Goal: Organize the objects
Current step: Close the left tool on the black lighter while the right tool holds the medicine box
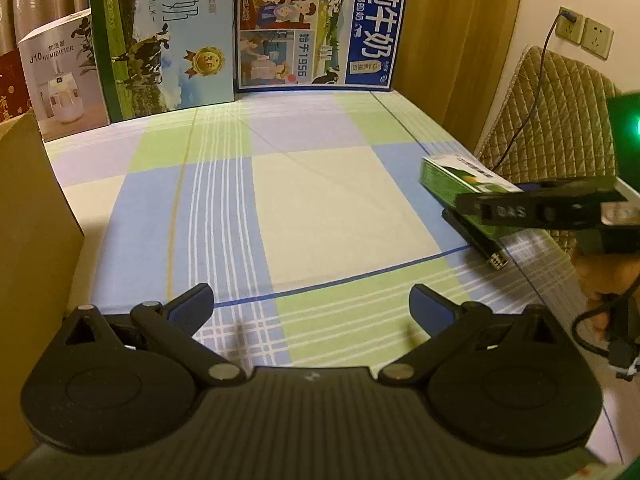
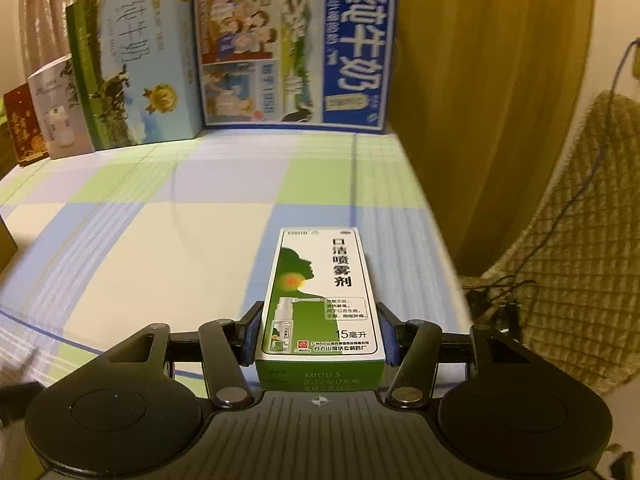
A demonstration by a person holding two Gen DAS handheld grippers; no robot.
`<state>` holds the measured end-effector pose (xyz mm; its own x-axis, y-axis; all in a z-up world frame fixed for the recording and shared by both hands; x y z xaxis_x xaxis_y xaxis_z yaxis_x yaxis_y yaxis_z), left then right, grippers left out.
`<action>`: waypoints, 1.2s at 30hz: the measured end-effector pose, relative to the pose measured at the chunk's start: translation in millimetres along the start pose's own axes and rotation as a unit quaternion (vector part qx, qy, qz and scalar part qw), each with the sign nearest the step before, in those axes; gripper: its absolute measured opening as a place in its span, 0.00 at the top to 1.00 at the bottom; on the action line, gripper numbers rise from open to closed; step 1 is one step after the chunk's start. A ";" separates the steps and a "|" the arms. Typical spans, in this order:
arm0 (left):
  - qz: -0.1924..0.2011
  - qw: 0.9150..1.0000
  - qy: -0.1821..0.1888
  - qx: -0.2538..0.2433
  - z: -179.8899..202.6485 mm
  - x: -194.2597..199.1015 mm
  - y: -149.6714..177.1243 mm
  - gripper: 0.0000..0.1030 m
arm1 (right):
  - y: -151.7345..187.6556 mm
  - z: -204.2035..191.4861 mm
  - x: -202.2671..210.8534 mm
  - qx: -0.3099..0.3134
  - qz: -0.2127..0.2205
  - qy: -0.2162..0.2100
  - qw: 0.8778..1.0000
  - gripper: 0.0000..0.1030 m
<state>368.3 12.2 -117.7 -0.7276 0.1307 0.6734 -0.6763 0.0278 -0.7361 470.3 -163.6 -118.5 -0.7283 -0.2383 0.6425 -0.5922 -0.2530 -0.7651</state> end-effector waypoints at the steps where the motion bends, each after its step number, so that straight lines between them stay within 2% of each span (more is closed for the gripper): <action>1: 0.001 1.000 0.000 0.000 -0.1 0.8 -0.2 0.01 | 2.9 5.2 4.7 0.005 0.003 0.013 1.000 0.49; 4: 0.000 1.000 0.004 0.005 -0.8 2.4 -0.1 0.01 | 15.0 14.3 12.5 0.024 0.001 0.039 0.999 0.49; 7: -0.002 1.000 0.013 0.014 -1.3 2.7 -0.5 0.01 | 31.8 10.0 22.9 0.035 -0.008 0.038 0.999 0.49; 9: 0.000 1.000 0.015 0.014 -1.2 4.0 -1.7 0.01 | 40.3 -1.3 29.3 0.036 -0.015 0.018 0.999 0.49; 13: 0.003 1.000 0.017 0.015 -2.4 6.4 -2.7 0.01 | 45.8 -34.6 40.3 0.035 -0.025 -0.101 0.994 0.49; 15: 0.004 1.000 0.018 0.013 -2.5 7.1 -1.9 0.01 | 44.0 -42.2 41.5 0.039 -0.025 -0.111 0.993 0.49; 18: 0.000 1.000 0.022 0.007 -0.4 3.2 -0.3 0.02 | 39.3 -36.2 39.0 0.029 -0.020 -0.081 0.996 0.49; 23: -0.010 0.999 0.032 -0.003 14.5 -11.5 1.2 0.16 | 40.6 -22.4 37.4 0.016 -0.017 -0.061 0.998 0.49; 25: -0.013 0.999 0.033 -0.004 24.2 -20.4 0.6 0.27 | 39.9 -18.8 35.5 0.010 -0.018 -0.056 0.998 0.49; 27: -0.014 0.999 0.033 -0.011 33.6 -28.8 1.0 0.33 | 40.0 -15.9 36.3 0.005 -0.018 -0.053 0.998 0.49; 29: -0.015 0.999 0.022 -0.028 42.9 -37.3 3.5 0.43 | 41.8 -13.8 38.5 0.007 -0.018 -0.052 0.998 0.49; 30: -0.018 0.999 0.015 -0.034 45.4 -40.9 5.8 0.53 | 42.1 -13.5 38.8 0.008 -0.018 -0.052 0.998 0.49; 32: -0.007 0.999 0.003 -0.052 48.4 -40.9 10.4 0.57 | 42.9 -12.7 38.5 0.006 -0.020 -0.053 0.998 0.49; 34: -0.007 0.998 -0.004 -0.066 48.6 -35.7 13.2 0.74 | 45.0 -11.2 38.2 0.001 -0.025 -0.054 0.998 0.49; 36: -0.018 0.996 -0.009 -0.082 46.9 -28.9 15.4 0.82 | 46.4 -11.1 38.8 -0.006 -0.029 -0.057 0.998 0.49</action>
<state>373.5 -37.6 -145.4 -0.7056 0.1094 0.7001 -0.6757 0.1938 -0.7113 410.8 -174.2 -129.6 -0.6486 -0.3286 0.6866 -0.6373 -0.2588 -0.7259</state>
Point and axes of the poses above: each gripper's, at about its wrist camera, not at the fingertips, and x roughly against the way its jaws point, z to its right, y to its underside, the point moved 3 cm from there along -x, roughly the way its jaws point, and after that the axes turned 1 degree about z, right-handed, at the moved point
